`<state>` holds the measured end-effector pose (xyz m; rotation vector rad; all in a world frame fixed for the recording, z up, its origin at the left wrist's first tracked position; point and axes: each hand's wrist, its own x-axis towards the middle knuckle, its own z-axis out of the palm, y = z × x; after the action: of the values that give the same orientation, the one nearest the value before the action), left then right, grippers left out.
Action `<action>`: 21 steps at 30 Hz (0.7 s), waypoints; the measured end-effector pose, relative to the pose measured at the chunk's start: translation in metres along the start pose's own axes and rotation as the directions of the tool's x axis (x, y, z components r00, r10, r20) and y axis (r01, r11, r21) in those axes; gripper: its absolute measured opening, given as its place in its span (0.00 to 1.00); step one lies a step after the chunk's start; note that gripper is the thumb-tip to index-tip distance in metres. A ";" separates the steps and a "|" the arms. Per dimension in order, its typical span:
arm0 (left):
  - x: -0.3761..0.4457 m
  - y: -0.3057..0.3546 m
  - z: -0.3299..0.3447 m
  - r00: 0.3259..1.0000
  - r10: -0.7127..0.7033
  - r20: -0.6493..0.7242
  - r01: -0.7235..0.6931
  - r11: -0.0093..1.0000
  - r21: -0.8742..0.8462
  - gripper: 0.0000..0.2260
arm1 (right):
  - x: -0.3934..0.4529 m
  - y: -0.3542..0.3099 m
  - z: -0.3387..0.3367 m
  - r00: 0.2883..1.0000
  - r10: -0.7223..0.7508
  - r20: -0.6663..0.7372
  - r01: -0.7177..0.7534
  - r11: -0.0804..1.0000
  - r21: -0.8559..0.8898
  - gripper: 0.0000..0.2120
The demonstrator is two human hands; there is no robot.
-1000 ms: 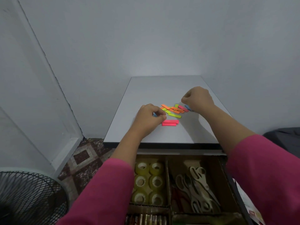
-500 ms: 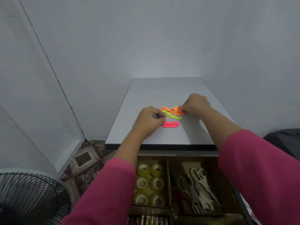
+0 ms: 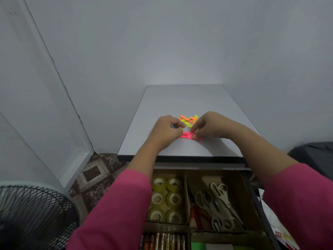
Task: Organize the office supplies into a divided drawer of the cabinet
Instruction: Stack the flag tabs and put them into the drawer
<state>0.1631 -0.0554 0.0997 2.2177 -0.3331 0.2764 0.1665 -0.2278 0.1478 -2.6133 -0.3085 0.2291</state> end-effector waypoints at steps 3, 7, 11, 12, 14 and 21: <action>0.000 0.000 0.001 0.999 0.016 0.041 -0.018 0.999 0.050 0.08 | 0.000 -0.003 0.003 1.000 -0.017 -0.024 0.014 0.995 -0.096 0.09; 0.001 0.000 0.001 0.996 0.032 0.086 -0.040 0.994 0.101 0.08 | -0.001 -0.005 0.003 0.999 -0.030 -0.037 0.026 0.995 -0.097 0.05; 0.001 0.000 0.001 0.996 0.028 0.087 -0.038 0.993 0.112 0.07 | -0.003 -0.004 0.005 0.995 -0.036 -0.088 0.029 0.996 -0.085 0.03; 0.000 0.000 0.001 0.996 0.029 0.087 -0.039 0.992 0.118 0.06 | -0.003 -0.003 0.005 0.994 -0.033 -0.105 0.024 0.996 -0.087 0.04; -0.001 0.001 0.001 0.996 0.030 0.088 -0.040 0.992 0.122 0.05 | -0.005 0.000 0.005 0.991 -0.023 -0.134 0.009 0.995 -0.102 0.04; -0.002 0.001 0.001 0.995 0.063 0.079 -0.075 0.985 0.157 0.05 | -0.009 0.011 0.002 0.984 0.068 -0.167 -0.091 0.986 -0.139 0.07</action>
<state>0.1605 -0.0568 0.0991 2.3813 -0.4426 0.2667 0.1594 -0.2384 0.1412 -2.7717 -0.1698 0.0212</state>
